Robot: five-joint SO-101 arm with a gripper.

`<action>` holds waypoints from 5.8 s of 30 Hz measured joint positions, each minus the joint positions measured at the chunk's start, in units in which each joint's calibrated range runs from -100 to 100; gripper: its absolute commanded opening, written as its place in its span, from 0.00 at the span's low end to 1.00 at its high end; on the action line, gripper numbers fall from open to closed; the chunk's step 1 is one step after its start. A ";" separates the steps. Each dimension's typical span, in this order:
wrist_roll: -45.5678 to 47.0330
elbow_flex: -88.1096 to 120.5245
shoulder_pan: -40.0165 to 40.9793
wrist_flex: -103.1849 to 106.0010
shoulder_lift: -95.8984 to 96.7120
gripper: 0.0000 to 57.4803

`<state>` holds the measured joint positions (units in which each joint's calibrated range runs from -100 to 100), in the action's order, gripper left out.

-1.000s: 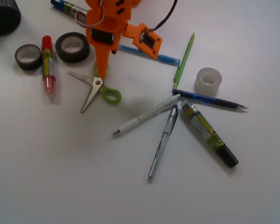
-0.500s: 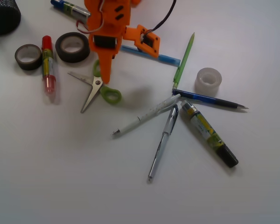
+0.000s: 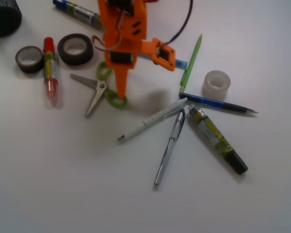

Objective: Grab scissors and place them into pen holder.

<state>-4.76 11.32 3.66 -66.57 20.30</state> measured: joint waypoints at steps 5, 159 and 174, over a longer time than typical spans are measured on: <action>-0.44 -7.46 -0.07 -3.46 5.66 0.54; -7.96 -64.78 -46.69 -24.28 -8.45 0.38; 4.79 -45.10 -8.66 -31.97 -34.58 0.29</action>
<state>0.02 -33.78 -4.99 -98.53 -14.29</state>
